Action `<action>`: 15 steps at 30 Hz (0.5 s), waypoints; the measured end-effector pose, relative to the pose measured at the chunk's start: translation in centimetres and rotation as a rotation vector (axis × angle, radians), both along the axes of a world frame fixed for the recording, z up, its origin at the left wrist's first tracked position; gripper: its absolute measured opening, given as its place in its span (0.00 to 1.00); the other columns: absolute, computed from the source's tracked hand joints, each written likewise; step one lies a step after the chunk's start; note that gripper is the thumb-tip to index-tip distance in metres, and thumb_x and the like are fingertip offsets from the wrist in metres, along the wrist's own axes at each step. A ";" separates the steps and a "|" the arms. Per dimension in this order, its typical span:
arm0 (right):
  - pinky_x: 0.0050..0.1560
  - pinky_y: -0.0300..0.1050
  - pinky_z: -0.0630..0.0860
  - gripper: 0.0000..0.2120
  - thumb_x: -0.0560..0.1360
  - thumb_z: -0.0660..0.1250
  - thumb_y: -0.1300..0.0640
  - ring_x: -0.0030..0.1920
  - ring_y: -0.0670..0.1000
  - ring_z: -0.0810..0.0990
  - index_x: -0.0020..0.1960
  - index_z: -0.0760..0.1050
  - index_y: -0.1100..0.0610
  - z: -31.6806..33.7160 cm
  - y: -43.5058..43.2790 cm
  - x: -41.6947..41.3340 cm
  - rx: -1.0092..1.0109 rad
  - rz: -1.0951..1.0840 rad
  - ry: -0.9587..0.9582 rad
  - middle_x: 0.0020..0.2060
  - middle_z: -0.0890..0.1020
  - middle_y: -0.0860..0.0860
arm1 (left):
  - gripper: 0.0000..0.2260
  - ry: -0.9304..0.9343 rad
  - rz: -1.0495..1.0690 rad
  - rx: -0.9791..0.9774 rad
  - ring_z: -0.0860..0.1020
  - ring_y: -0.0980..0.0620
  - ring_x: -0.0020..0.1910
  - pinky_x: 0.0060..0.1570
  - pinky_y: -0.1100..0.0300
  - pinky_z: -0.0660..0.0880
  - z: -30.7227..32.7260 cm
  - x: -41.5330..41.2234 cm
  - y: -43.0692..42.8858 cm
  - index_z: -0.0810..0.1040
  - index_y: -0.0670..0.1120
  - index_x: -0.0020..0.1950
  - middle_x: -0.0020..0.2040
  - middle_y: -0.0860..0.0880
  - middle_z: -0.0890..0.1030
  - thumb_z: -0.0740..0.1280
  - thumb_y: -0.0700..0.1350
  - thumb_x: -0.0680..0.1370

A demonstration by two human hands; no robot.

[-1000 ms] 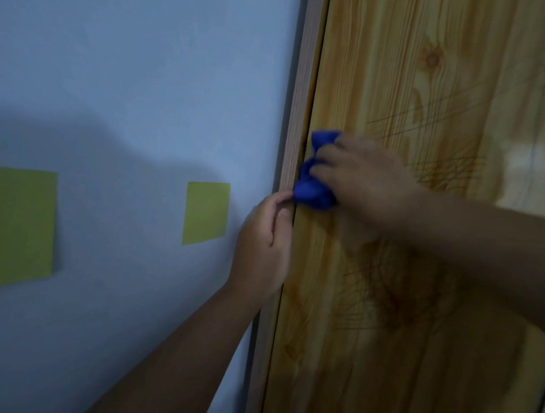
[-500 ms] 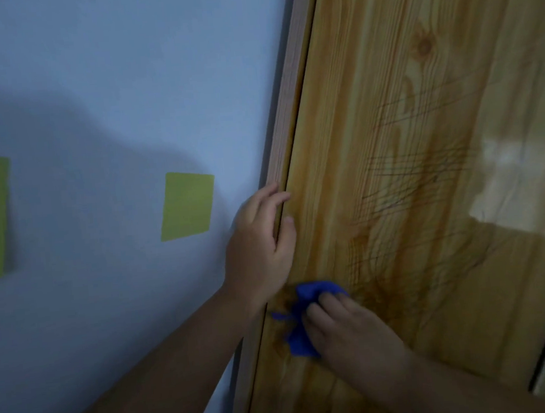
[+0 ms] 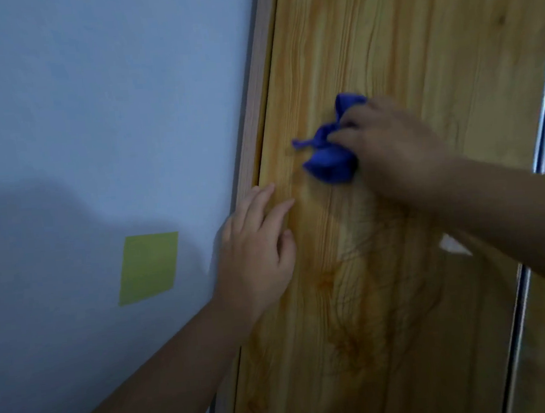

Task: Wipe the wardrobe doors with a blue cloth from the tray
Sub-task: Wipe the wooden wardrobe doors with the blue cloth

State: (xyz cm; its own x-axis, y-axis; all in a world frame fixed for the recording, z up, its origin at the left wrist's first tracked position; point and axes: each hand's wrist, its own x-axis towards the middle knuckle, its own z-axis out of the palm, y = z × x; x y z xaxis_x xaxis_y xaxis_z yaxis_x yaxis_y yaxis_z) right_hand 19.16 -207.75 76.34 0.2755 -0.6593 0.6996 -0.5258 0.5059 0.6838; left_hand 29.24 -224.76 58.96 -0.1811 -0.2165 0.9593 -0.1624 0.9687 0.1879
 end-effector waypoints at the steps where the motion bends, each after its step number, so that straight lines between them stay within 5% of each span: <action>1: 0.62 0.55 0.70 0.17 0.75 0.68 0.61 0.60 0.59 0.72 0.63 0.79 0.54 1.7 0.4 -0.3 -0.066 0.014 -0.038 0.59 0.78 0.54 | 0.21 -0.013 0.014 0.011 0.58 0.53 0.83 0.78 0.50 0.56 0.4 -0.2 0.1 0.72 0.55 0.76 0.81 0.53 0.65 0.60 0.49 0.82; 7: 0.58 0.53 0.71 0.12 0.73 0.67 0.61 0.53 0.59 0.75 0.56 0.82 0.58 -0.8 0.4 0.2 -0.106 0.035 -0.021 0.50 0.80 0.55 | 0.23 -0.062 0.096 -0.007 0.63 0.54 0.81 0.78 0.49 0.59 0.3 -1.2 -0.5 0.69 0.55 0.78 0.81 0.54 0.66 0.61 0.51 0.82; 11: 0.52 0.53 0.77 0.16 0.68 0.74 0.57 0.48 0.56 0.76 0.55 0.81 0.56 -11.1 0.3 0.7 0.183 0.013 -0.096 0.47 0.80 0.53 | 0.24 -0.054 0.119 -0.005 0.63 0.54 0.80 0.77 0.51 0.57 0.2 -1.5 -0.7 0.68 0.55 0.78 0.81 0.54 0.66 0.62 0.52 0.81; 15: 0.48 0.50 0.79 0.09 0.77 0.63 0.57 0.44 0.55 0.76 0.50 0.83 0.55 -20.3 1.5 -0.4 0.469 0.137 -0.083 0.41 0.78 0.51 | 0.23 -0.038 0.133 -0.019 0.64 0.53 0.80 0.77 0.49 0.59 0.0 -1.7 -0.5 0.68 0.54 0.78 0.81 0.52 0.66 0.60 0.51 0.82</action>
